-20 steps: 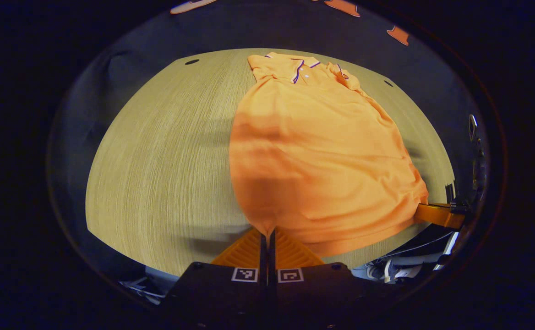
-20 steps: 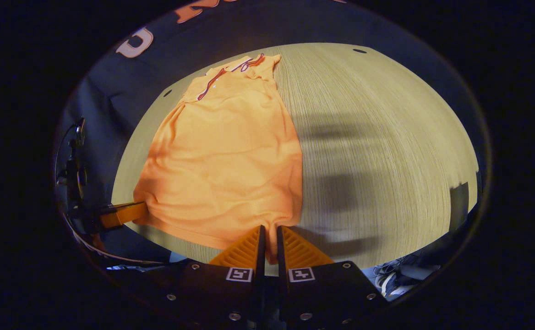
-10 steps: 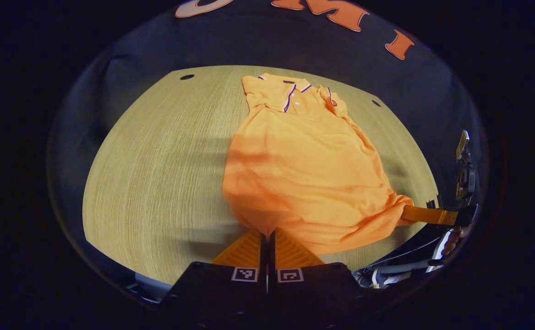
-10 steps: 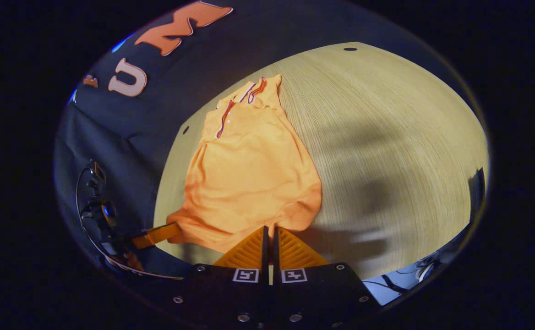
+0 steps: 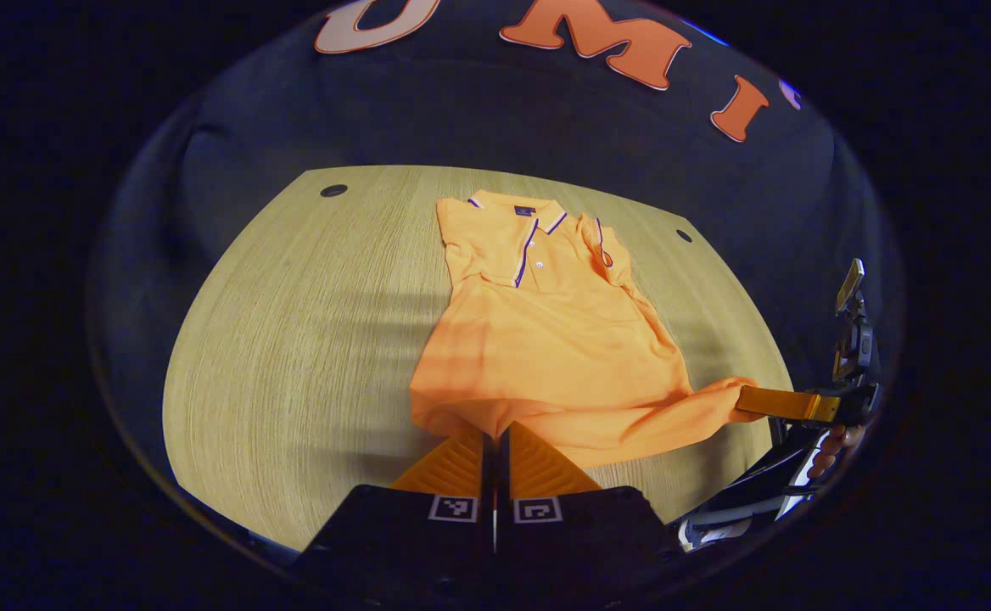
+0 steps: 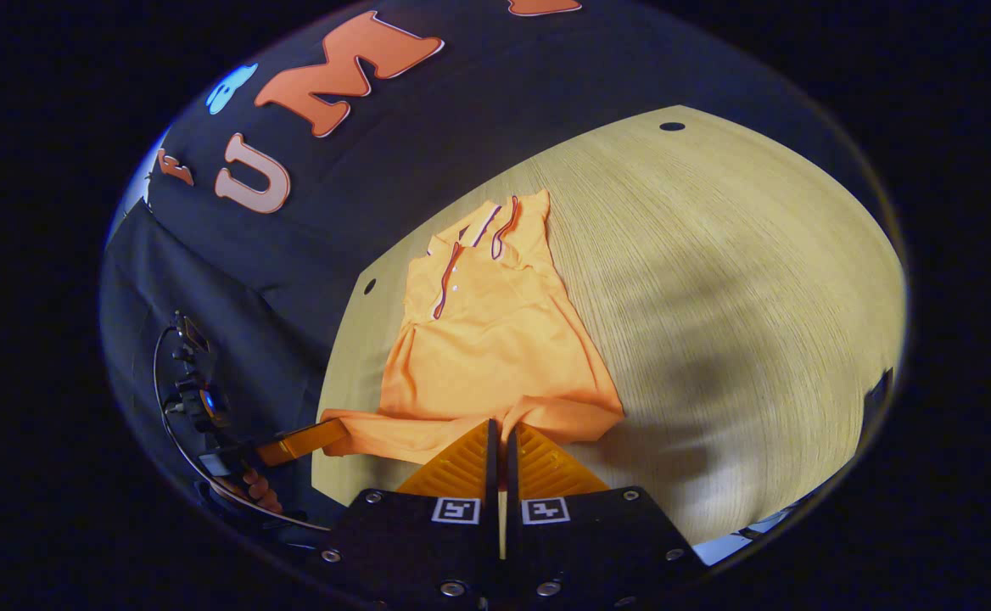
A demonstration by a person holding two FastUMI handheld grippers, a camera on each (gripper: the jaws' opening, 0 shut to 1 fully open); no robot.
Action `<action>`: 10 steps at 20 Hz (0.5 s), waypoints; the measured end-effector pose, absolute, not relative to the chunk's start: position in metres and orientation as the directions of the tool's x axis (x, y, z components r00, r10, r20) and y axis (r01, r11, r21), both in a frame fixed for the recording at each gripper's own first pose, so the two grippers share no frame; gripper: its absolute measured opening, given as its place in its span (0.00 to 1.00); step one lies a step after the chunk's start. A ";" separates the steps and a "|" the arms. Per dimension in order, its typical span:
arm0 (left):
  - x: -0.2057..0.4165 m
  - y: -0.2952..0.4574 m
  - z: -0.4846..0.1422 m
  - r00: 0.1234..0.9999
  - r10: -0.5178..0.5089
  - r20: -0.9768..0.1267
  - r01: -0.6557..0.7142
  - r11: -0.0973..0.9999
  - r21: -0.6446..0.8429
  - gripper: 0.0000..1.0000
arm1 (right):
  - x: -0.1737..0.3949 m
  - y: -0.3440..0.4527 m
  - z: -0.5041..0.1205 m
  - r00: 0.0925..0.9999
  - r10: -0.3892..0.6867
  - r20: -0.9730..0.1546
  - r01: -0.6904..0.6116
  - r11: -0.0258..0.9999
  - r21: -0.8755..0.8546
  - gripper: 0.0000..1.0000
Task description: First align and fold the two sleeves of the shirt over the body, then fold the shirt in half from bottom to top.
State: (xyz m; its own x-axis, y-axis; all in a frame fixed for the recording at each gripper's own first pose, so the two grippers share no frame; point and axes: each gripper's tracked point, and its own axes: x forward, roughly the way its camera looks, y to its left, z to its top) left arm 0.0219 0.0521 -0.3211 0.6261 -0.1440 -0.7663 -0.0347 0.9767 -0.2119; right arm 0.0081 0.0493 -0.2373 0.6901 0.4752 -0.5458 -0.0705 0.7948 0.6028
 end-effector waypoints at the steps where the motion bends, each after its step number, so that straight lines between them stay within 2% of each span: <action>1: 0.029 0.054 -0.317 0.635 -0.143 -0.759 -0.027 0.978 -0.207 0.01 | 0.015 0.048 -0.232 0.699 0.467 -0.541 -0.069 0.797 0.599 0.04; 10: 0.102 0.065 -0.286 0.678 -0.169 -0.715 0.012 0.976 -0.219 0.01 | 0.080 0.054 -0.184 0.738 0.446 -0.506 -0.100 0.814 0.572 0.04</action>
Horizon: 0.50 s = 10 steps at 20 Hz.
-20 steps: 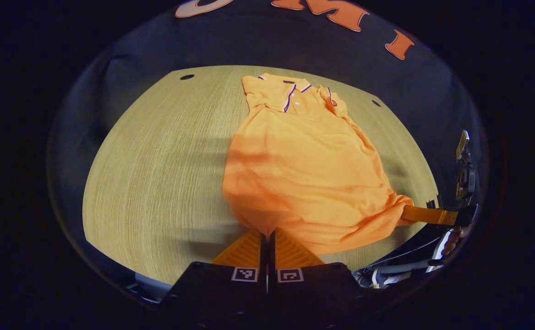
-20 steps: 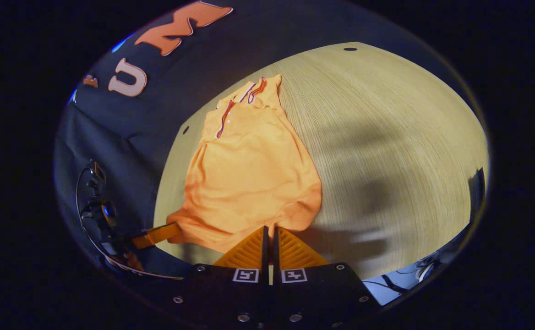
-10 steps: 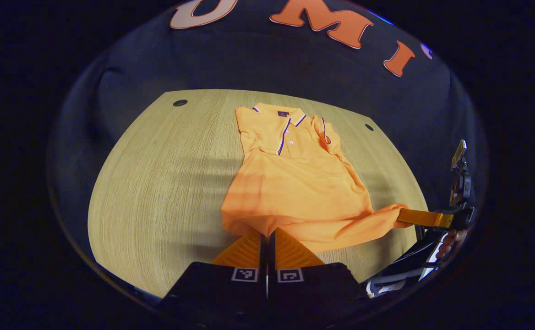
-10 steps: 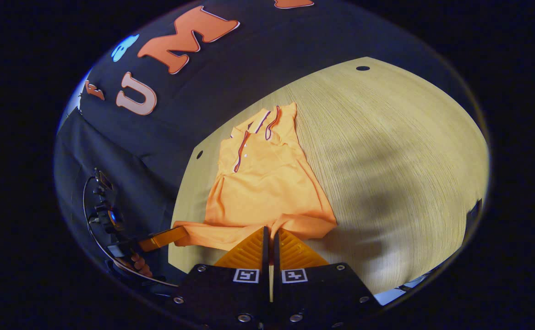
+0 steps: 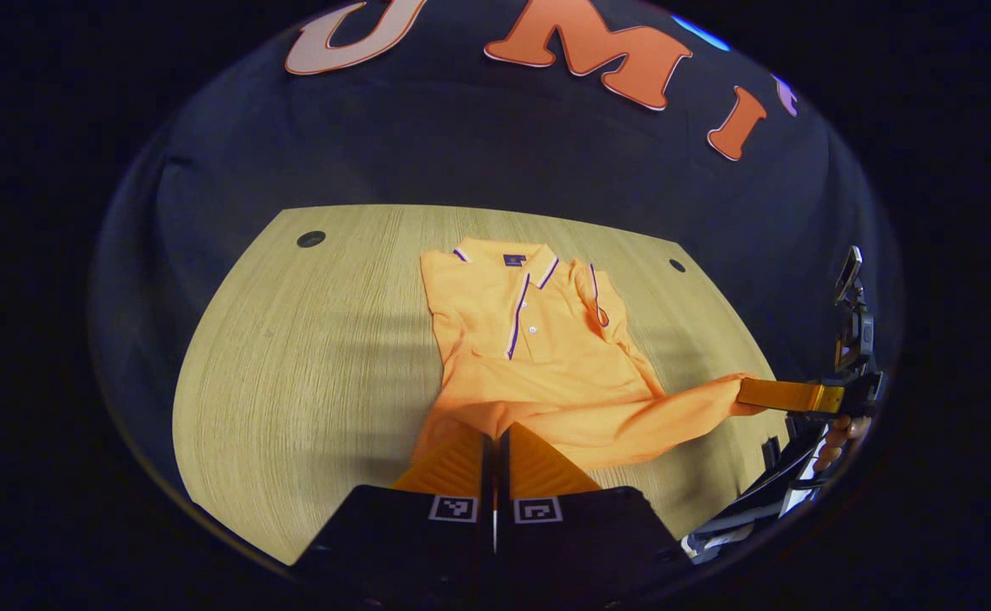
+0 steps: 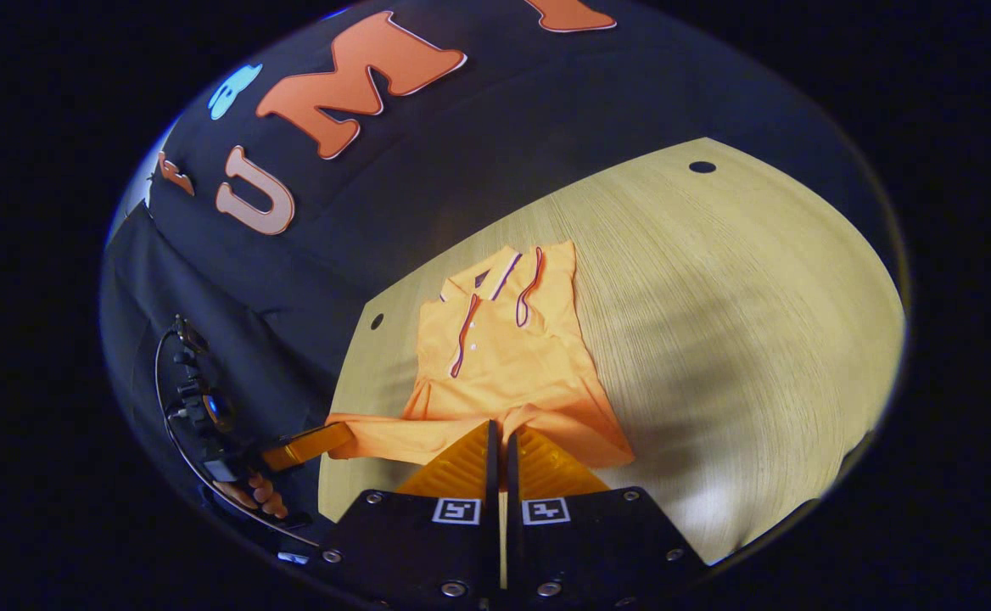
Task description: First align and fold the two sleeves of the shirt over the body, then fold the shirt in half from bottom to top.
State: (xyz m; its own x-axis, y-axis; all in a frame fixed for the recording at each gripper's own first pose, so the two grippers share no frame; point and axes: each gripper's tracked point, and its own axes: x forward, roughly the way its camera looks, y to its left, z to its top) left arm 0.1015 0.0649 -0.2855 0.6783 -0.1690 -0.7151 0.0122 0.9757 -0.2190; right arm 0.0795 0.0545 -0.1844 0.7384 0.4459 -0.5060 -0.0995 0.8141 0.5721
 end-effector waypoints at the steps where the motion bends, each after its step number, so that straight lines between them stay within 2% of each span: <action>1: 0.112 0.068 -0.284 0.682 -0.171 -0.711 0.013 0.975 -0.222 0.01 | 0.087 0.054 -0.181 0.744 0.440 -0.502 -0.096 0.815 0.571 0.04; 10: 0.201 0.092 -0.285 0.685 -0.192 -0.703 -0.004 0.964 -0.268 0.01 | 0.171 0.064 -0.169 0.742 0.394 -0.543 -0.063 0.847 0.528 0.04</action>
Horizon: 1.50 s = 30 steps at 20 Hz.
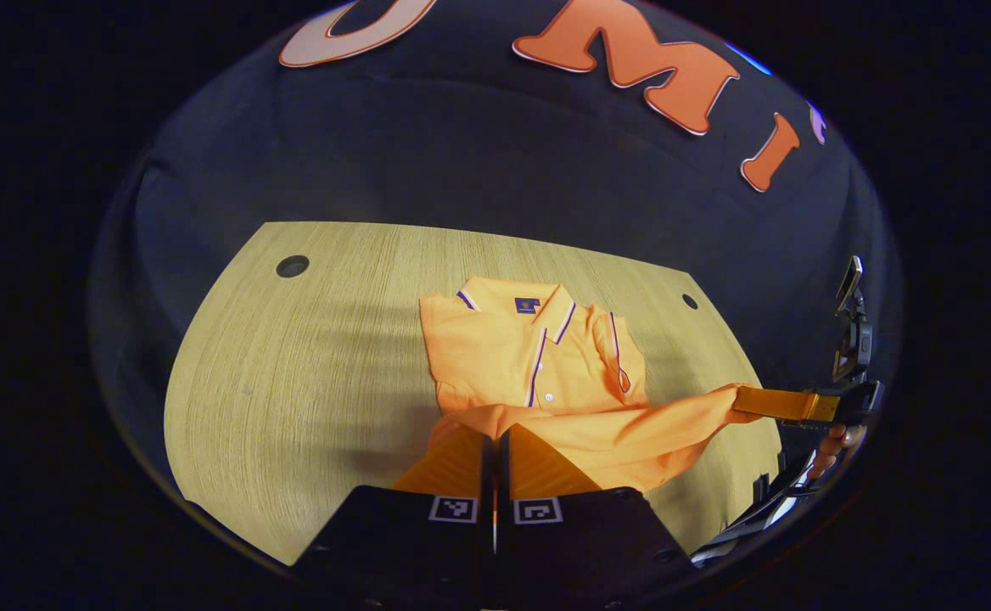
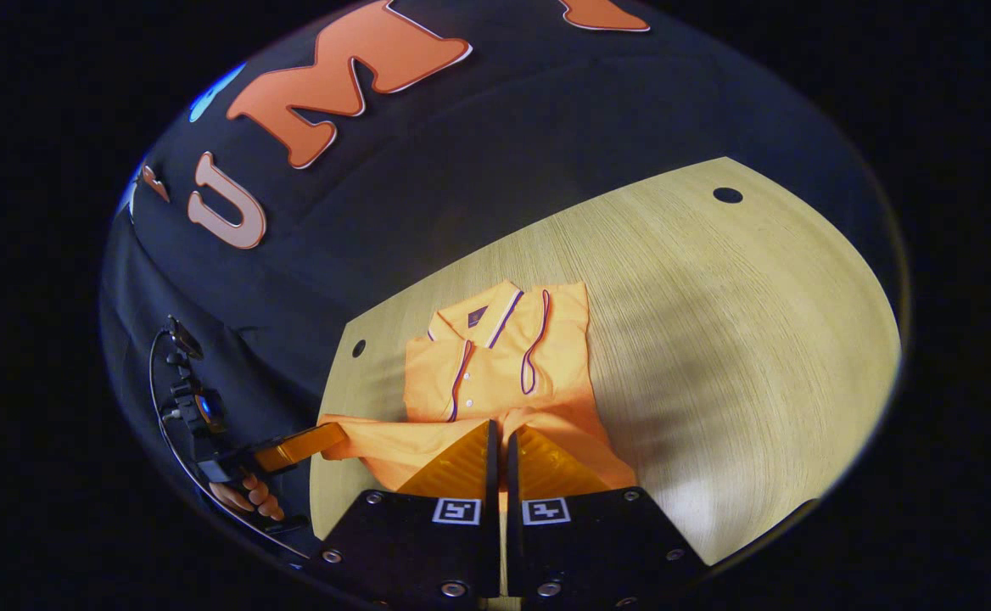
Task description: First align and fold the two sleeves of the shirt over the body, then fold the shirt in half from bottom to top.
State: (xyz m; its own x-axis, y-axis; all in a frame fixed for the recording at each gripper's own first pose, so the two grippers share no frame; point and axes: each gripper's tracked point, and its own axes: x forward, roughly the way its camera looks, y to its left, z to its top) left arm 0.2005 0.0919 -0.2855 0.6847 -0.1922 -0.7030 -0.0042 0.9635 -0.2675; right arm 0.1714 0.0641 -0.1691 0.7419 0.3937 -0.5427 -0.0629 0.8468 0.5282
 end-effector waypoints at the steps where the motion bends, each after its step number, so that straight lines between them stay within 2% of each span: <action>1: 0.211 0.095 -0.287 0.681 -0.195 -0.706 -0.009 0.962 -0.275 0.01 | 0.182 0.065 -0.168 0.742 0.387 -0.548 -0.058 0.851 0.522 0.04; 11: 0.306 0.120 -0.313 0.668 -0.208 -0.714 -0.012 0.957 -0.290 0.01 | 0.298 0.076 -0.172 0.721 0.336 -0.606 -0.029 0.888 0.459 0.04; 15: 0.334 0.124 -0.332 0.651 -0.203 -0.731 -0.004 0.963 -0.270 0.01 | 0.337 0.082 -0.192 0.700 0.297 -0.649 0.014 0.904 0.428 0.04; 19: 0.362 0.138 -0.344 0.655 -0.158 -0.739 -0.054 0.966 -0.254 0.01 | 0.357 0.063 -0.196 0.701 0.248 -0.669 0.089 0.900 0.427 0.04; 20: 0.367 0.142 -0.345 0.656 -0.149 -0.740 -0.064 0.966 -0.251 0.03 | 0.359 0.062 -0.193 0.700 0.256 -0.667 0.110 0.884 0.455 0.04; 21: 0.371 0.144 -0.344 0.656 -0.139 -0.742 -0.076 0.966 -0.248 0.19 | 0.357 0.057 -0.195 0.692 0.244 -0.680 0.140 0.878 0.457 0.04; 22: 0.370 0.147 -0.343 0.658 -0.129 -0.742 -0.084 0.966 -0.243 0.37 | 0.357 0.050 -0.196 0.690 0.235 -0.684 0.152 0.878 0.455 0.16; 23: 0.372 0.151 -0.341 0.662 -0.110 -0.741 -0.092 0.970 -0.227 0.55 | 0.359 0.041 -0.195 0.698 0.215 -0.683 0.152 0.888 0.435 0.24; 24: 0.369 0.155 -0.337 0.665 -0.096 -0.740 -0.098 0.972 -0.215 0.73 | 0.358 0.037 -0.192 0.714 0.198 -0.671 0.140 0.899 0.414 0.51; 25: 0.367 0.157 -0.332 0.671 -0.084 -0.737 -0.104 0.973 -0.205 0.91 | 0.353 0.036 -0.189 0.725 0.187 -0.663 0.130 0.908 0.399 0.66; 26: 0.365 0.157 -0.323 0.682 -0.079 -0.727 -0.109 0.972 -0.208 0.96 | 0.348 0.036 -0.182 0.741 0.189 -0.644 0.118 0.908 0.402 0.81; 28: 0.358 0.159 -0.300 0.712 -0.061 -0.699 -0.120 0.971 -0.207 0.99 | 0.332 0.035 -0.166 0.773 0.185 -0.606 0.102 0.907 0.408 0.93; 30: 0.344 0.158 -0.276 0.745 -0.045 -0.665 -0.117 0.973 -0.197 0.99 | 0.312 0.033 -0.154 0.805 0.172 -0.568 0.083 0.915 0.395 0.98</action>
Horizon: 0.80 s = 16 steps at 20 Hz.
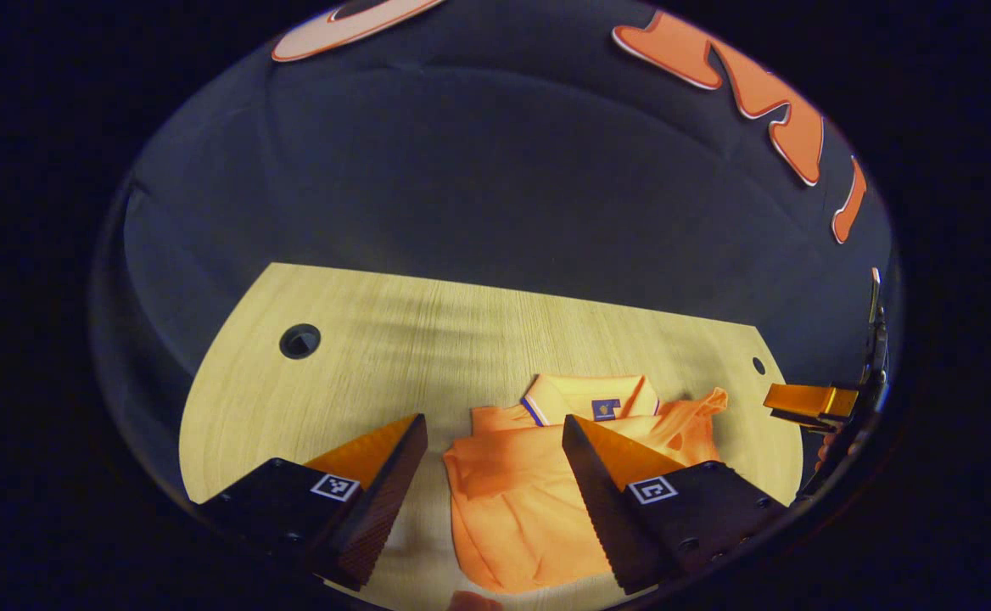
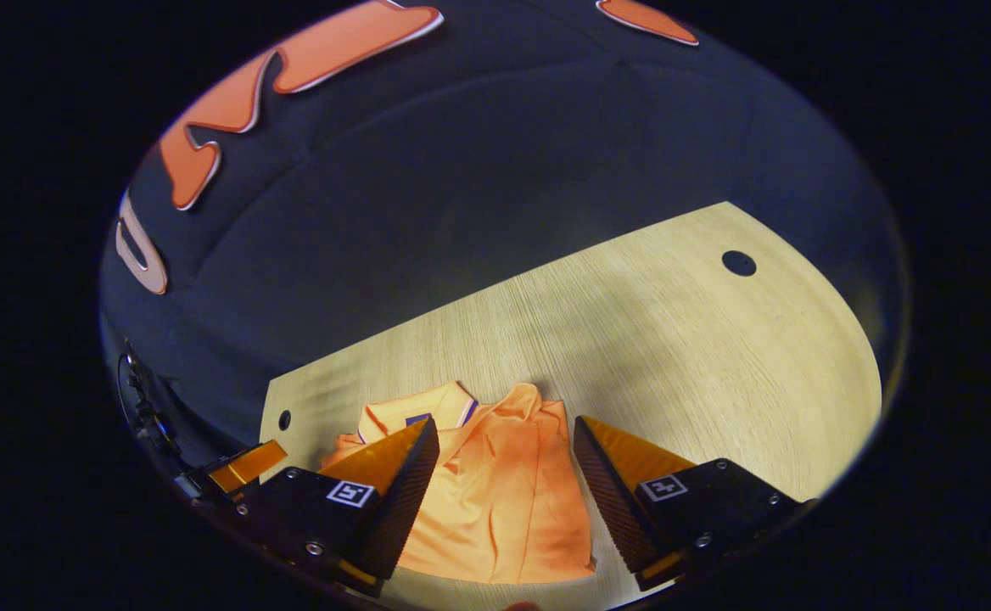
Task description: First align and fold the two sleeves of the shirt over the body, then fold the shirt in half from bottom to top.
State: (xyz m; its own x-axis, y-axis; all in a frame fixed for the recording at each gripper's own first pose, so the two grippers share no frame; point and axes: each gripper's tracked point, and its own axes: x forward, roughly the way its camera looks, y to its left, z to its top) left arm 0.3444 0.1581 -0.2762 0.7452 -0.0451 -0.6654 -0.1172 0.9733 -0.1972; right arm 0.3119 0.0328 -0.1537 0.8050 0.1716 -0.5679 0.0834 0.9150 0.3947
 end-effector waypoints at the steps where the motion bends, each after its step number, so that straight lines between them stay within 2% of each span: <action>1: 0.337 0.155 -0.263 0.763 -0.041 -0.646 -0.112 0.975 -0.194 0.99 | 0.302 0.035 -0.145 0.818 0.173 -0.548 0.067 0.919 0.390 0.98; 9: 0.247 0.119 -0.186 0.851 -0.002 -0.526 -0.103 0.980 -0.171 0.99 | 0.215 0.050 -0.088 0.887 0.211 -0.410 -0.109 0.960 0.259 0.98; 13: 0.202 0.109 -0.163 0.901 0.057 -0.431 -0.144 0.975 -0.171 0.99 | 0.172 0.056 -0.075 0.905 0.232 -0.356 -0.173 0.966 0.190 0.98; 16: 0.162 0.104 -0.137 0.945 0.095 -0.313 -0.149 0.976 -0.156 0.98 | 0.141 0.055 -0.063 0.927 0.234 -0.292 -0.198 0.969 0.148 0.98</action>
State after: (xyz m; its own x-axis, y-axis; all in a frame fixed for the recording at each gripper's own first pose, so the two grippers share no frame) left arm 0.1618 0.1043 -0.1371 0.9450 0.0946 -0.3132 -0.1493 0.9764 -0.1558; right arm 0.1410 0.0554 -0.0627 0.9275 0.2338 -0.2918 -0.1976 0.9690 0.1482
